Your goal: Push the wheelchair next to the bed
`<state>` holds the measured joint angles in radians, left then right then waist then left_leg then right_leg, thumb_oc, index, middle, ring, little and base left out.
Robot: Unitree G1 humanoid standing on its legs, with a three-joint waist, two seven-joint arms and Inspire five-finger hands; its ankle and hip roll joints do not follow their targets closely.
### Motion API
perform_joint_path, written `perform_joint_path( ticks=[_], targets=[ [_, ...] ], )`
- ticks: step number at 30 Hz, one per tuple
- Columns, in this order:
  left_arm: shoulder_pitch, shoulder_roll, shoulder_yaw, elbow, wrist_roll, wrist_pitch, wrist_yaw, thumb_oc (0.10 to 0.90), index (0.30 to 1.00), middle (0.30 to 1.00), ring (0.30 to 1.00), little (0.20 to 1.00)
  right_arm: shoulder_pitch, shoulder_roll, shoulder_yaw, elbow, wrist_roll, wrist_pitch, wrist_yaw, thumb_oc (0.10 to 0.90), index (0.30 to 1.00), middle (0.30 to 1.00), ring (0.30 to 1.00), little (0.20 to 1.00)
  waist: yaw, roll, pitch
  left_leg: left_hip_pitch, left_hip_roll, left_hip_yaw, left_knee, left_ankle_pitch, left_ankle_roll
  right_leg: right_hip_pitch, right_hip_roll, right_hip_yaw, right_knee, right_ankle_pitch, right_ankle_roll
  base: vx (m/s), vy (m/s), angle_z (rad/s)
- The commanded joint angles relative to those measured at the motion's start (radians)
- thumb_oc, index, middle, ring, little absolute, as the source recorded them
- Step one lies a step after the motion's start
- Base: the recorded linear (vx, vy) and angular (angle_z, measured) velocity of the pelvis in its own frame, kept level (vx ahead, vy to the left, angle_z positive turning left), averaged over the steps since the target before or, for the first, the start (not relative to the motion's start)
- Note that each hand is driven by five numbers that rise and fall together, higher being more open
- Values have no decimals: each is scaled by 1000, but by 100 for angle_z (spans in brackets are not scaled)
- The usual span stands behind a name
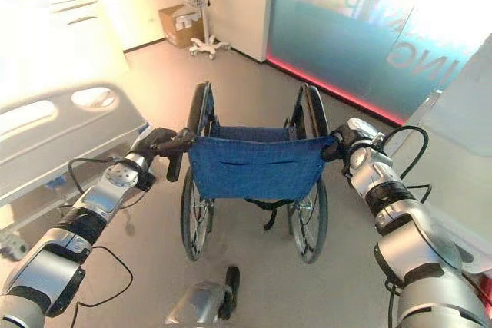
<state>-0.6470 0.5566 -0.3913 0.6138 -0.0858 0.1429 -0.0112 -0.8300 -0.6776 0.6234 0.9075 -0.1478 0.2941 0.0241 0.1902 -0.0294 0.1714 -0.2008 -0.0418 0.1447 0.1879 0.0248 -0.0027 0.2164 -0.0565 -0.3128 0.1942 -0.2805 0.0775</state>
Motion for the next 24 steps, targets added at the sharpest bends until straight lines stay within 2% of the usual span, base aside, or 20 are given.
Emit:
perform_joint_path(
  ticks=[1,2,3,4,5,7,9,10,11,12,14,16,19,24],
  targets=[
    [40,-6,-99,28,121,3,-37,400,300,300,300,300,-133,39,5,-128,-34,-172,-2,400,300,300,300,300,83,-19,44,-13,-39,-18,7,-31,82,26,10,34,143,132,0,310,58,21],
    [38,-3,-102,25,125,6,-34,400,300,300,300,300,-131,39,3,-129,-28,-173,-5,400,300,300,300,300,86,-25,40,-15,-42,-16,6,-31,85,29,6,31,153,145,7,231,51,-7],
    [32,6,-109,14,132,16,-27,400,300,300,300,300,-127,43,-5,-139,-15,-170,-15,400,300,300,300,300,92,-39,33,-9,-53,-15,-1,-37,97,16,-20,20,229,209,32,236,56,-21],
    [32,9,-109,10,135,17,-26,400,300,300,300,300,-125,43,-9,-146,-16,-168,-14,400,300,300,300,300,93,-40,32,-2,-55,-17,-5,-40,100,5,-34,16,250,232,36,234,58,-21],
    [33,9,-109,8,137,18,-25,400,300,300,300,300,-125,43,-10,-146,-17,-169,-12,400,300,300,300,300,94,-37,31,-1,-53,-20,-7,-39,101,-1,-38,14,251,245,36,194,12,-19],
    [28,12,-116,15,143,6,-9,400,300,300,300,300,-145,55,-3,-125,-17,-188,-27,400,300,300,300,300,93,-36,45,13,-55,-37,-5,-48,97,-35,-76,10,192,255,37,189,-79,-23],
    [9,16,-124,29,138,-10,-1,400,300,300,300,300,-174,61,5,-96,-18,-200,-36,400,300,300,300,300,68,-15,68,43,-45,-80,-7,-56,86,-128,-105,34,124,247,32,117,-116,-25],
    [9,15,-124,29,138,-10,-1,400,300,300,300,300,-175,61,5,-95,-18,-200,-36,400,300,300,300,300,67,-14,65,41,-43,-81,-9,-54,85,-130,-103,33,121,250,31,118,-159,-31],
    [-13,21,-133,41,127,-30,-1,400,300,300,300,300,-193,54,11,-85,-19,-201,-43,400,300,300,300,300,30,-1,92,72,-41,-131,-11,-69,79,-243,-137,93,51,300,39,91,-133,-24],
    [-19,23,-134,44,124,-34,-2,400,300,300,300,300,-196,52,13,-84,-18,-201,-45,400,300,300,300,300,22,-1,99,78,-43,-140,-7,-77,79,-264,-145,106,38,316,42,157,-210,-13],
    [-52,36,-144,44,108,-37,-15,400,300,300,300,300,-207,40,22,-100,-6,-184,-56,400,300,300,300,300,-15,-12,129,94,-60,-183,10,-121,78,-341,-180,176,-56,419,69,204,-238,23],
    [-58,36,-144,43,107,-34,-24,400,300,300,300,300,-207,31,24,-123,-5,-164,-46,400,300,300,300,300,-28,-17,132,101,-68,-200,15,-137,76,-354,-189,199,-103,450,80,250,-203,82],
    [-51,33,-144,28,121,-13,-44,400,300,300,300,300,-194,10,28,-222,-6,-86,-15,400,300,300,300,300,-51,-29,127,111,-59,-238,48,-171,63,-348,-210,249,-170,473,92,403,-323,81],
    [-68,45,-150,31,115,-17,-57,400,300,300,300,300,-167,-21,18,-281,-4,-58,-12,400,300,300,300,300,-77,-46,137,108,-34,-301,106,-229,43,-356,-226,330,-176,480,104,334,-481,34]
  ],
)
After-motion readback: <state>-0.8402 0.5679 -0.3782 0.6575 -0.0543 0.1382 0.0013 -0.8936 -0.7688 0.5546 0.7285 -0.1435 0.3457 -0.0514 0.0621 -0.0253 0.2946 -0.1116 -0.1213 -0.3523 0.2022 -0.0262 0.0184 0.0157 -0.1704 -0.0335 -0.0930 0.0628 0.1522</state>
